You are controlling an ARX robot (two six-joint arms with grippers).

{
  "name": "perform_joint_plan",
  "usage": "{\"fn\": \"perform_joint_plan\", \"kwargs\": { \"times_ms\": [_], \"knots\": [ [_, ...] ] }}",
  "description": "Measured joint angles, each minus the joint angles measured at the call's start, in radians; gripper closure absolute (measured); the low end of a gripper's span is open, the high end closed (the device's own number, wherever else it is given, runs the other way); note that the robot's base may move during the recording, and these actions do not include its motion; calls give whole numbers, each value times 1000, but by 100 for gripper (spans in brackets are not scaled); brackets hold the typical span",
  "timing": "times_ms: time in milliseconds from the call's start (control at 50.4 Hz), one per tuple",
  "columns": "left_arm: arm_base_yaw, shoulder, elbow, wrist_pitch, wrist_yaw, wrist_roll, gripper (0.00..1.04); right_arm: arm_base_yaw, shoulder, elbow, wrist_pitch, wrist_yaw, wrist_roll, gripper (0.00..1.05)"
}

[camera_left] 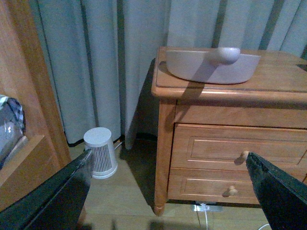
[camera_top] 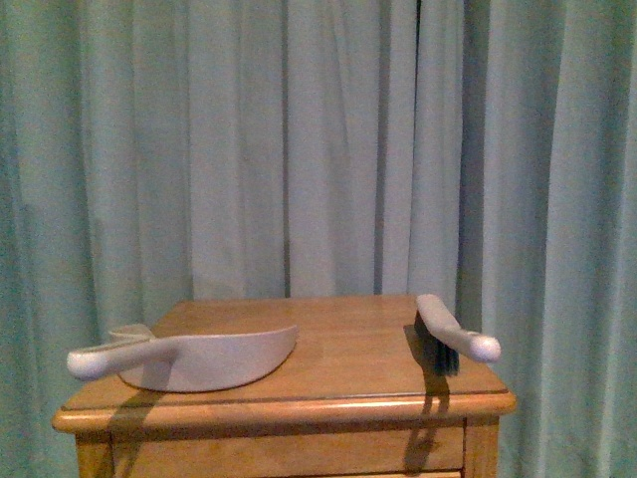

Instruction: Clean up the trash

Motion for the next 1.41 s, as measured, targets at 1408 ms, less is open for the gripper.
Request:
{"fn": "perform_joint_plan", "kwargs": {
  "times_ms": [1408],
  "knots": [
    [-307, 1555, 1352, -476, -179, 53, 8, 0, 0, 0, 0, 0, 0, 7]
  ]
}}
